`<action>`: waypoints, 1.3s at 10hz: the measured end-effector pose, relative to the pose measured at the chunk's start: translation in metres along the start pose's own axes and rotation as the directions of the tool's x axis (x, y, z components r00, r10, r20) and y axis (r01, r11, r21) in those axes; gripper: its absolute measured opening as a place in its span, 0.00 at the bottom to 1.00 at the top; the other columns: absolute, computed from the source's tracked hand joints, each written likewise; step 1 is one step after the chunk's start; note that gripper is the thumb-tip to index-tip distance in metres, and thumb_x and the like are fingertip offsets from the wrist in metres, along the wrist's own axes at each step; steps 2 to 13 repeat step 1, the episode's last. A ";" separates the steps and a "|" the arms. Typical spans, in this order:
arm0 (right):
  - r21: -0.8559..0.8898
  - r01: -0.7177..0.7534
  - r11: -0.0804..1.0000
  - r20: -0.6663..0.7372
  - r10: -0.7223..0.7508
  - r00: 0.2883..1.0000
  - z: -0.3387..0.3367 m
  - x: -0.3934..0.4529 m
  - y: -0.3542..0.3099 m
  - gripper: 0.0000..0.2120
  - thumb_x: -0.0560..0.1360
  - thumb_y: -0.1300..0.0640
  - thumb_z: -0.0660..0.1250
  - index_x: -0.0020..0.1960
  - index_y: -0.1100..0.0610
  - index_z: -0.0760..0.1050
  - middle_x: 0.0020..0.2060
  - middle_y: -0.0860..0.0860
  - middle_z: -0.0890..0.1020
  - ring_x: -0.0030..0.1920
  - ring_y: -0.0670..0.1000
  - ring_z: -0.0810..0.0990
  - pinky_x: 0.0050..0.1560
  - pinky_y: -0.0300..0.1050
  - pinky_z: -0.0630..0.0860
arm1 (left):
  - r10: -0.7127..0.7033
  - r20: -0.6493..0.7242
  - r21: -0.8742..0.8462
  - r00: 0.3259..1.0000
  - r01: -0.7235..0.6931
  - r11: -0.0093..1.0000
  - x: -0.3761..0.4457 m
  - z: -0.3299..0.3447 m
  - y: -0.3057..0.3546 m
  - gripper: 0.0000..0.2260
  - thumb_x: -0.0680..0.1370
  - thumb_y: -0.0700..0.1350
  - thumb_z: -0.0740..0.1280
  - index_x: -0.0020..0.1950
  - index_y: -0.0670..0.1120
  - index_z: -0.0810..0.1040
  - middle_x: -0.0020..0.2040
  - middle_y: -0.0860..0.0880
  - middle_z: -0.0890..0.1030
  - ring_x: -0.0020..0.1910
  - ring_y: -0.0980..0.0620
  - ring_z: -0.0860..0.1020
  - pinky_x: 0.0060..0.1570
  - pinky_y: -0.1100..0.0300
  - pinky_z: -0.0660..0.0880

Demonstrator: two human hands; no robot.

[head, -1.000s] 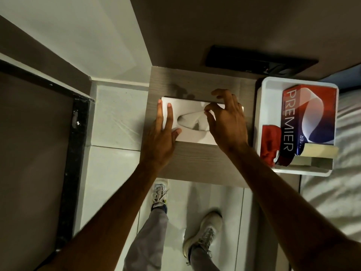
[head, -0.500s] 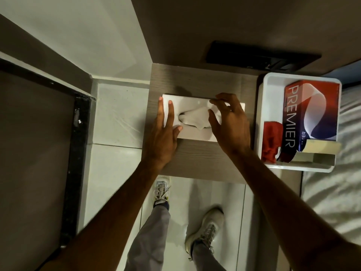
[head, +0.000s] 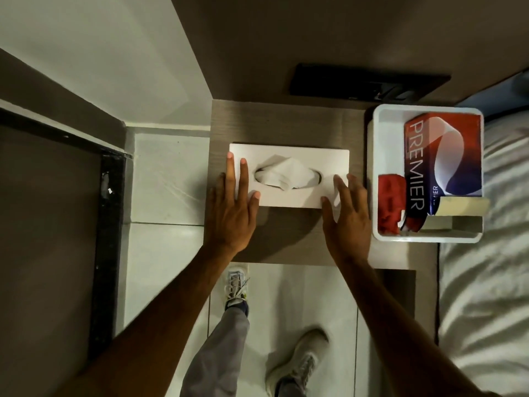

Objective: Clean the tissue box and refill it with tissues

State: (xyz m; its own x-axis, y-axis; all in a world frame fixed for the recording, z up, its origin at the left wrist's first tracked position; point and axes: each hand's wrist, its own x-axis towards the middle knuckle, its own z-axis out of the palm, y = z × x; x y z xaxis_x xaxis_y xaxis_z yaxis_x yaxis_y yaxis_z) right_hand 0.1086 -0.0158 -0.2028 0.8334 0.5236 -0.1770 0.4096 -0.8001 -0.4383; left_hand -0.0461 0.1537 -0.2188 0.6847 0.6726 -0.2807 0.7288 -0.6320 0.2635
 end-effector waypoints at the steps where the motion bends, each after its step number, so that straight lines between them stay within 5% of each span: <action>1: 0.043 0.021 0.999 0.017 -0.022 1.000 -0.011 -0.004 -0.004 0.28 0.82 0.45 0.62 0.80 0.49 0.61 0.81 0.51 0.59 0.79 0.54 0.61 0.66 0.46 0.69 | 0.017 0.027 0.029 0.999 -0.018 0.999 -0.003 -0.015 0.000 0.31 0.86 0.59 0.47 0.85 0.48 0.44 0.85 0.44 0.43 0.83 0.40 0.55 0.78 0.42 0.64; 13: 0.043 0.021 0.999 0.017 -0.022 1.000 -0.011 -0.004 -0.004 0.28 0.82 0.45 0.62 0.80 0.49 0.61 0.81 0.51 0.59 0.79 0.54 0.61 0.66 0.46 0.69 | 0.017 0.027 0.029 0.999 -0.018 0.999 -0.003 -0.015 0.000 0.31 0.86 0.59 0.47 0.85 0.48 0.44 0.85 0.44 0.43 0.83 0.40 0.55 0.78 0.42 0.64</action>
